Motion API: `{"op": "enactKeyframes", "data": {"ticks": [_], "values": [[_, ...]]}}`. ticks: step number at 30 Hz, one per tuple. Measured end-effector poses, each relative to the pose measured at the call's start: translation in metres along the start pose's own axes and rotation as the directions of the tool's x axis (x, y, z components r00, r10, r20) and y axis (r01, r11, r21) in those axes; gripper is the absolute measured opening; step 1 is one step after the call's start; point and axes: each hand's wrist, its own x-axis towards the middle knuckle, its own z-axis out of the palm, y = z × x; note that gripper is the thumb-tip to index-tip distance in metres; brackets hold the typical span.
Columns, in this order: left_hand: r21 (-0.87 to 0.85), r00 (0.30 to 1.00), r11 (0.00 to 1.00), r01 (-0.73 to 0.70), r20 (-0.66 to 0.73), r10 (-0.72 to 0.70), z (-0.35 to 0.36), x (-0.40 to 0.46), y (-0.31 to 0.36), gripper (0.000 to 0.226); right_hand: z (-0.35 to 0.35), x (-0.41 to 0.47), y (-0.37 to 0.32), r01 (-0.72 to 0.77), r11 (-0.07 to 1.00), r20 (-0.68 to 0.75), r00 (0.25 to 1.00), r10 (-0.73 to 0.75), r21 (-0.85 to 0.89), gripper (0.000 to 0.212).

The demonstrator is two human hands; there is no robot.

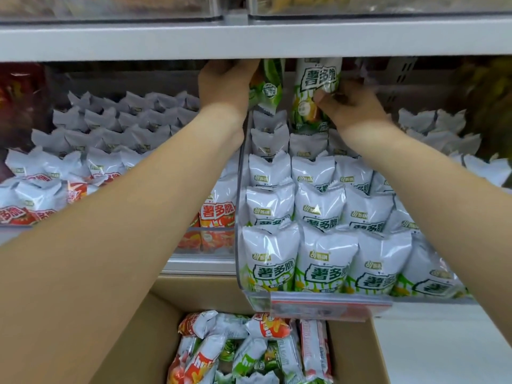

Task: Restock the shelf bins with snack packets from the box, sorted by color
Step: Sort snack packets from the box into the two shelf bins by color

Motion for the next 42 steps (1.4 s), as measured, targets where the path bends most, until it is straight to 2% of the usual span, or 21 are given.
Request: {"op": "enactKeyframes", "data": {"ticks": [4,6,8,11,15,19,22,26,32,34,36,39,42], "values": [[0.267,0.987,0.959,-0.092,0.151,0.052,0.005,-0.004,0.000,0.036,-0.001,-0.001,0.002,-0.020,1.000,0.002,1.000,0.020,0.017,0.034],[0.422,0.981,0.900,-0.103,0.194,0.021,0.007,-0.004,0.001,0.036,-0.001,-0.001,0.002,-0.030,0.999,0.003,1.000,0.030,0.010,0.033],[0.485,0.976,0.872,-0.063,0.211,-0.047,0.009,-0.005,0.004,0.033,-0.002,-0.001,0.003,-0.042,0.999,-0.001,0.999,0.042,-0.006,0.032],[0.475,0.978,0.880,-0.001,0.184,-0.098,0.010,-0.007,0.004,0.024,-0.002,-0.002,0.003,-0.055,0.998,-0.008,0.998,0.055,-0.008,0.031],[0.505,0.970,0.858,-0.096,0.240,-0.033,0.009,-0.009,-0.002,0.050,-0.002,-0.002,0.004,-0.068,0.998,-0.035,0.997,0.068,0.006,0.030],[0.464,0.972,0.879,-0.109,0.233,-0.002,0.006,-0.007,-0.004,0.056,-0.003,-0.003,0.006,-0.071,0.997,-0.040,0.997,0.071,0.011,0.021],[0.451,0.972,0.878,-0.158,0.228,0.058,0.004,-0.003,-0.005,0.048,-0.002,-0.005,0.006,-0.072,0.997,-0.033,0.997,0.072,0.010,0.034],[0.464,0.974,0.869,-0.171,0.214,0.077,-0.001,0.002,-0.016,0.051,0.001,-0.007,0.005,-0.043,0.999,-0.056,0.997,0.044,0.017,0.040],[0.322,0.986,0.933,-0.161,0.097,0.137,-0.005,-0.001,-0.021,0.075,0.005,-0.010,0.008,0.004,0.998,-0.063,0.998,-0.008,-0.063,0.043],[0.338,0.988,0.929,-0.149,0.080,0.130,-0.007,-0.001,-0.021,0.080,0.005,-0.009,0.007,-0.010,0.997,-0.079,0.997,0.003,-0.080,0.044],[0.450,0.985,0.877,-0.167,0.114,0.129,-0.008,-0.003,-0.016,0.077,0.005,-0.008,0.006,-0.026,0.991,-0.076,0.997,0.016,-0.131,0.045],[0.711,0.961,0.649,-0.270,0.243,0.134,-0.010,-0.002,-0.011,0.064,0.003,-0.005,0.004,-0.060,0.967,-0.040,0.998,0.052,-0.248,0.045],[0.815,0.946,0.482,-0.322,0.296,0.132,-0.010,0.000,-0.007,0.063,0.000,-0.002,0.002,-0.087,0.946,-0.023,0.996,0.084,-0.311,0.047]]}}
